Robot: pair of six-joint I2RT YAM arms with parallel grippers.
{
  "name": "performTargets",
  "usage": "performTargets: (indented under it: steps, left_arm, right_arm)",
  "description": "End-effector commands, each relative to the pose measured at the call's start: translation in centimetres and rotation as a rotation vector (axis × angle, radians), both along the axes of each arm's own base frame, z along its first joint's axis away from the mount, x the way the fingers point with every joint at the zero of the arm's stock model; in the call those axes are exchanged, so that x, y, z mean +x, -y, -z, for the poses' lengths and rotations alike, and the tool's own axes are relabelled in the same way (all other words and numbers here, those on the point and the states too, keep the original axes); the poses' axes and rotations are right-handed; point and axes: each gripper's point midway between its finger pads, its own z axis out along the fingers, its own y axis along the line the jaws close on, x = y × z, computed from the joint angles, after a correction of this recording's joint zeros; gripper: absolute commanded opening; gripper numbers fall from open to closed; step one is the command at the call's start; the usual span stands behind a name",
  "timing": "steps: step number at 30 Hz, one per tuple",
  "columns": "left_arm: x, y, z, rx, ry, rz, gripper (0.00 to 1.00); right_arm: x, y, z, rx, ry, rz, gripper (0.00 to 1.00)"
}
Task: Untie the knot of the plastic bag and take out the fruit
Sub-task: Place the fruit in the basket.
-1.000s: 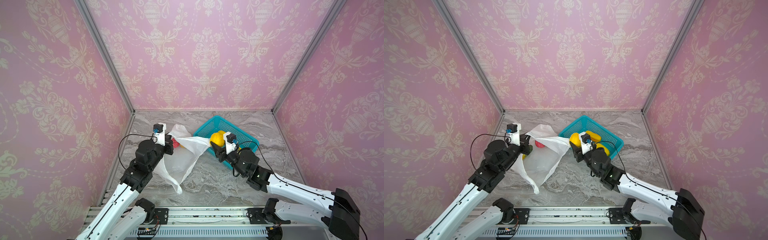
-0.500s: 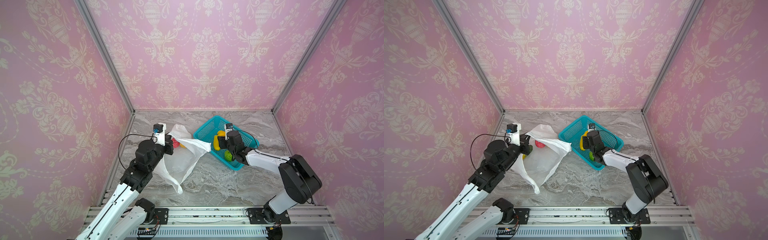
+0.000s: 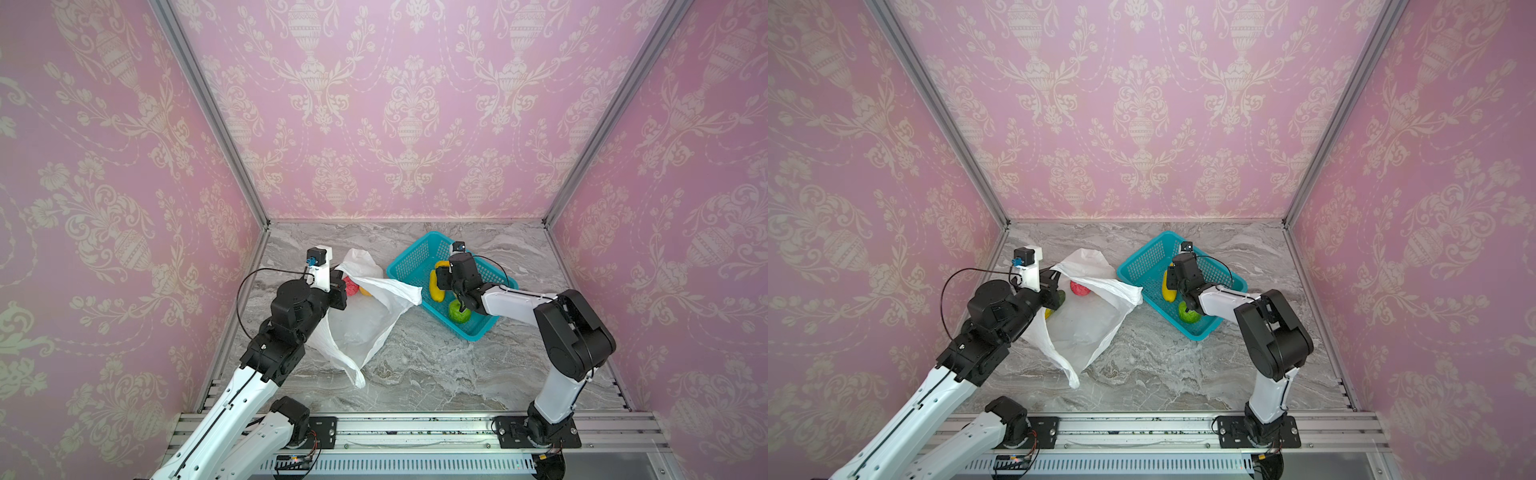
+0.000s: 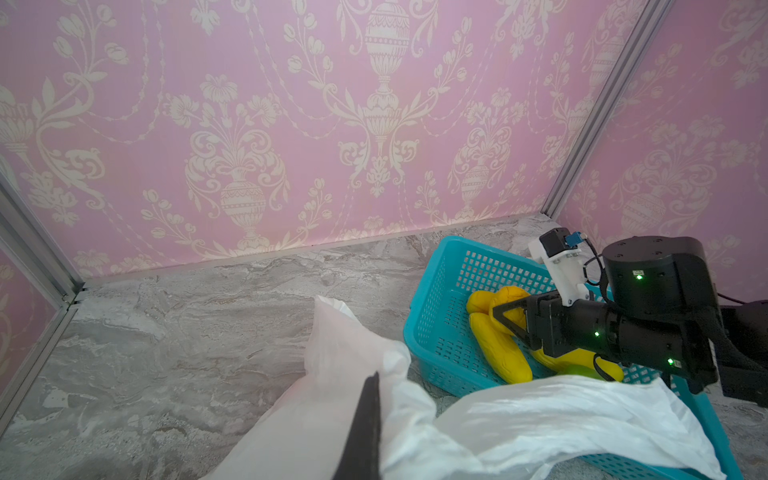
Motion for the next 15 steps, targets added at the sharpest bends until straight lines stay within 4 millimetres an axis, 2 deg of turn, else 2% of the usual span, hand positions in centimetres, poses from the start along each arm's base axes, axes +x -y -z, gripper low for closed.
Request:
performTargets:
  steps: [1,7,11,15]
  left_arm:
    - [-0.1,0.1,-0.1,-0.011,0.007,-0.003,0.0]
    - [-0.1,0.1,0.0,-0.012,0.003,0.0,0.0]
    - [0.0,0.1,0.0,-0.012,0.005,-0.003,0.0]
    - [0.1,0.1,0.1,-0.01,0.003,-0.003,0.0]
  right_arm:
    - [-1.3,0.2,-0.5,0.021,0.003,-0.005,0.63]
    - [-2.9,1.2,-3.7,0.031,0.072,-0.003,0.81]
    - [-4.6,1.2,-6.4,0.056,0.137,-0.043,0.88]
    - [-6.6,0.6,-9.4,0.066,0.212,-0.091,0.9]
